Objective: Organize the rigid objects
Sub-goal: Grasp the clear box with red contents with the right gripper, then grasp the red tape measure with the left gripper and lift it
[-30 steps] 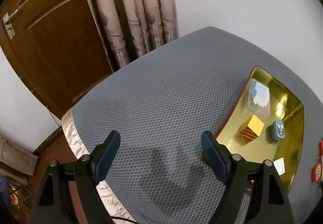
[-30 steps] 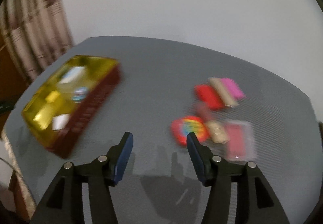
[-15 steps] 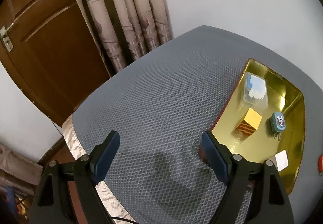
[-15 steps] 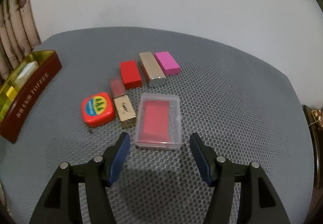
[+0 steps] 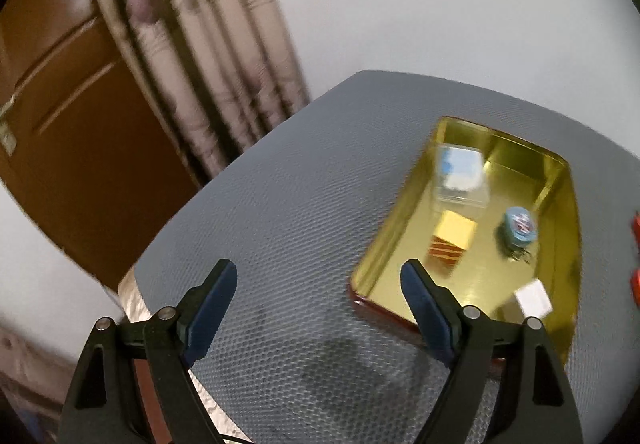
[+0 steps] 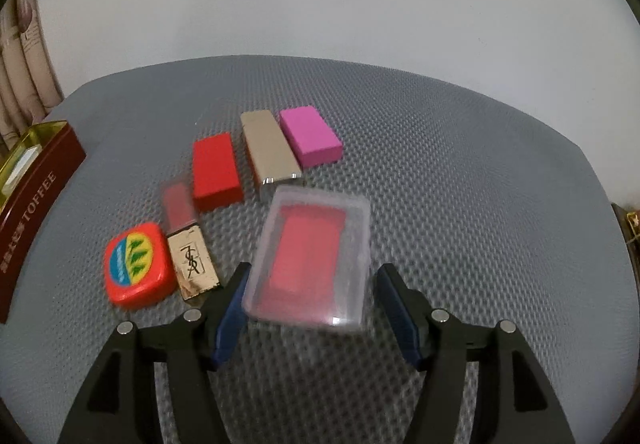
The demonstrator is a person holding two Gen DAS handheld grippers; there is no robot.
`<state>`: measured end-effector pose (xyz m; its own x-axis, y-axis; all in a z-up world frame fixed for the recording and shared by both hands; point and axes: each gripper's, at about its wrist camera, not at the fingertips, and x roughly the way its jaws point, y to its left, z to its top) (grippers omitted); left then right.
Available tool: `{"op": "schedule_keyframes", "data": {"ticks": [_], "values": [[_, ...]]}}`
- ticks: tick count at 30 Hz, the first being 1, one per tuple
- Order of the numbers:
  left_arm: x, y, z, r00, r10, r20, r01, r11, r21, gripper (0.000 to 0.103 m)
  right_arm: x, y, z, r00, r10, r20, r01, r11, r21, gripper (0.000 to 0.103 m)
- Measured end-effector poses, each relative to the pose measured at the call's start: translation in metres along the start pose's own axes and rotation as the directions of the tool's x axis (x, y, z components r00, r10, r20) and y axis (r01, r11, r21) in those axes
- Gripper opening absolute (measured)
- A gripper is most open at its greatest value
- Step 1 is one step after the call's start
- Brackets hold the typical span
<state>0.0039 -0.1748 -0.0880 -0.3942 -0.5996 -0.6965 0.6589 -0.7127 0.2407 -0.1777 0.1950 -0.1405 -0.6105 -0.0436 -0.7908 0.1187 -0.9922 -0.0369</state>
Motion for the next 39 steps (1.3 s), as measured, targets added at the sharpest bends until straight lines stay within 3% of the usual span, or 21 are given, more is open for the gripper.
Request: {"op": "schedule_keyframes", "data": {"ticks": [7, 13, 14, 15, 17, 24, 32, 35, 39], "values": [[-0.025, -0.030, 0.004, 0.998, -0.054, 0.032, 0.052, 0.997, 0.063, 0.083, 0.002, 0.005, 0.001, 1.000, -0.005, -0.006, 0.005, 0.999, 0.040, 0.067], [-0.045, -0.070, 0.012, 0.987, -0.163, 0.019, 0.158, 0.976, 0.150, 0.084, 0.008, 0.013, 0.009, 0.999, -0.037, -0.007, 0.037, 0.997, 0.069, 0.068], [-0.049, -0.078, 0.013, 0.983, -0.180, 0.024, 0.173, 0.970, 0.171, 0.084, 0.008, 0.014, 0.009, 0.999, -0.038, -0.006, 0.038, 0.997, 0.070, 0.065], [-0.052, -0.084, 0.013, 0.980, -0.198, 0.025, 0.190, 0.964, 0.185, 0.085, 0.007, 0.015, 0.008, 0.999, -0.036, -0.002, 0.036, 0.997, 0.069, 0.055], [-0.057, -0.104, 0.013, 0.967, -0.255, 0.002, 0.249, 0.943, 0.220, 0.086, 0.005, 0.019, 0.006, 1.000, -0.029, 0.006, 0.029, 0.998, 0.054, 0.055], [-0.065, -0.176, 0.008, 0.905, -0.418, -0.079, 0.416, 0.829, 0.374, 0.086, -0.015, 0.007, -0.021, 0.999, -0.037, 0.014, 0.037, 0.998, 0.054, 0.055], [-0.063, -0.254, -0.003, 0.801, -0.549, -0.240, 0.590, 0.652, 0.476, 0.086, -0.039, 0.004, -0.046, 0.999, -0.053, 0.013, 0.051, 0.992, 0.118, 0.055], [-0.057, -0.272, -0.004, 0.778, -0.564, -0.276, 0.619, 0.615, 0.488, 0.086, -0.039, 0.019, -0.046, 0.997, -0.076, 0.011, 0.075, 0.993, 0.095, 0.056], [-0.046, -0.298, -0.004, 0.778, -0.550, -0.306, 0.619, 0.584, 0.524, 0.086, -0.041, 0.026, -0.047, 0.998, -0.064, 0.011, 0.063, 0.993, 0.104, 0.056]]}}
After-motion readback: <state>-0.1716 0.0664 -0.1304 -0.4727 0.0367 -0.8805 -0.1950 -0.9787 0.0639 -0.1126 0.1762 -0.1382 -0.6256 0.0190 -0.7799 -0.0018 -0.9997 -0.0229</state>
